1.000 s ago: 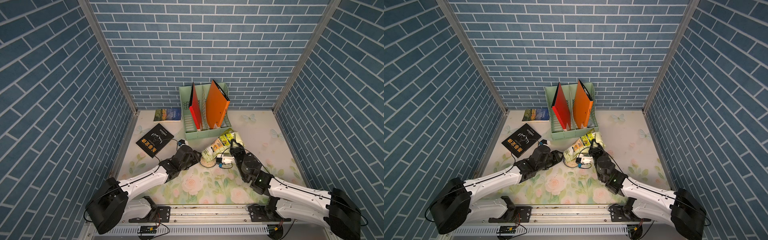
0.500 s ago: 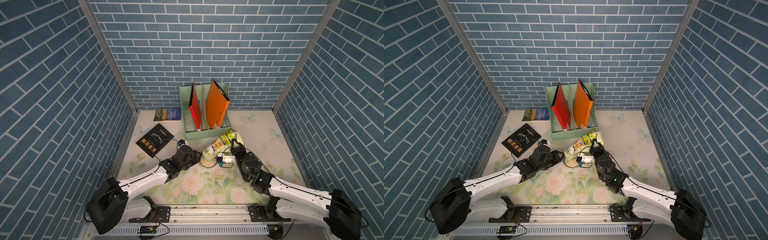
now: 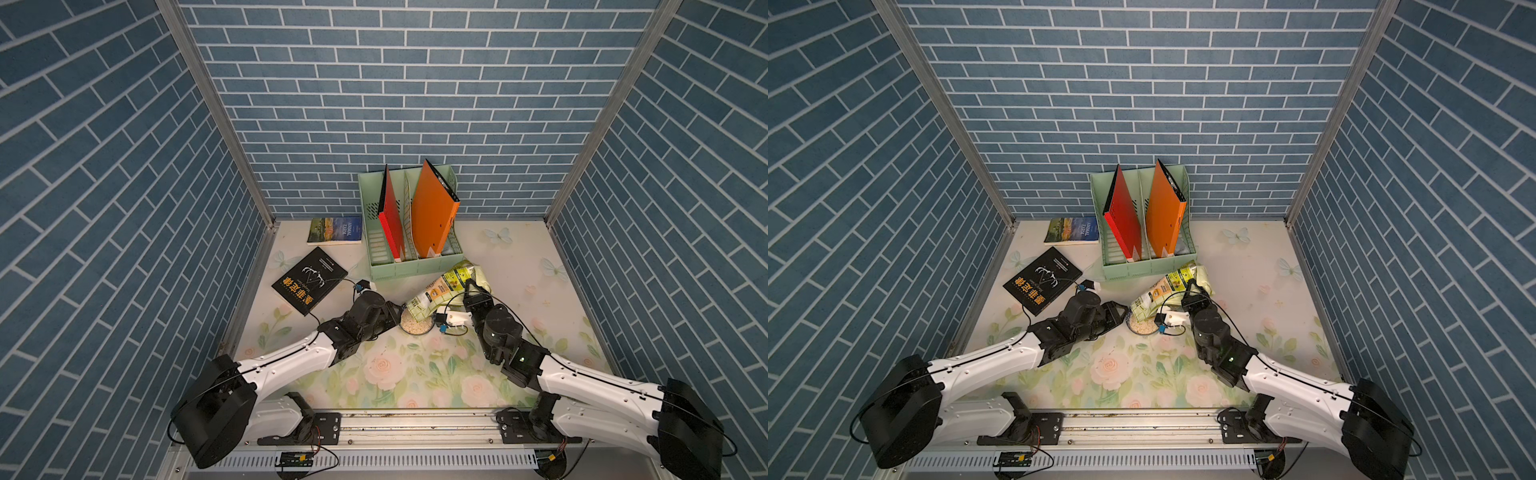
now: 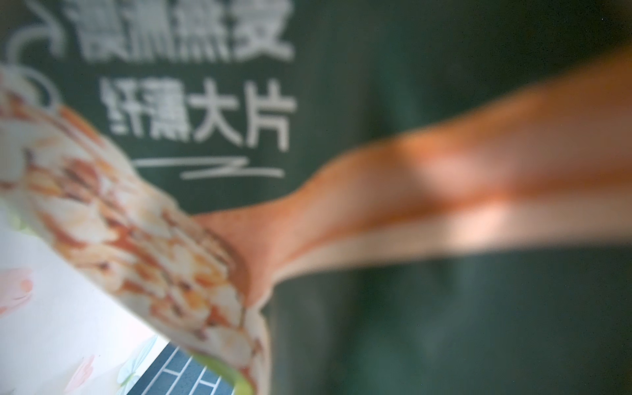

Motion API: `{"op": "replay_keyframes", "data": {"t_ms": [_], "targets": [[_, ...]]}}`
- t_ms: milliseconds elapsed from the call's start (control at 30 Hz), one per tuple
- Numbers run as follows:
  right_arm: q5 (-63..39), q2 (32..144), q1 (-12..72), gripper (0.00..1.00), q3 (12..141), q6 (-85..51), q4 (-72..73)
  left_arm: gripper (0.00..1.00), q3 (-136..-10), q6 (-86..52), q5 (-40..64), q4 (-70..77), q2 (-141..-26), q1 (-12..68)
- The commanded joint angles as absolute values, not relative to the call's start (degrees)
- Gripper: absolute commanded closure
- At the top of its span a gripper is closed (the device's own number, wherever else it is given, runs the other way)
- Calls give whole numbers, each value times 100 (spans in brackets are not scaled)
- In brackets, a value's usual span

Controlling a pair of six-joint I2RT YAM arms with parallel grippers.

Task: Pour the oats into the breakfast bowl
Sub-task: Pour the oats into the bowl.

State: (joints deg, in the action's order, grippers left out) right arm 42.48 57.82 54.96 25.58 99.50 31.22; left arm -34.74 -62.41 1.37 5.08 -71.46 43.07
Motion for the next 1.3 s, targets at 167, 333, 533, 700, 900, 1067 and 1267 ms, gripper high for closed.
{"op": "replay_keyframes", "data": {"t_ms": [167,333,533,700,900,1067,1267], "targets": [[4826,5417,5476,100,2740,8494,3270,54,-3434,-6236,143,509,-7098,4254],[4864,5238,5476,100,2682,8035,2858,54,-3453,-6235,123,512,-7075,4250],[5012,5091,5420,100,2734,7311,2282,54,-3503,-6224,131,510,-7062,4239],[5113,5040,5423,100,2713,6790,1918,54,-3490,-6219,140,531,-7032,4217],[4737,4584,5399,100,2560,6335,1920,54,-3541,-6093,-30,457,-6934,4149],[4566,4411,5327,100,2595,5934,1729,54,-3662,-5930,-252,243,-6782,4093],[4417,4319,5192,100,2543,5579,1779,53,-3970,-5557,-643,-253,-6637,4029]]}}
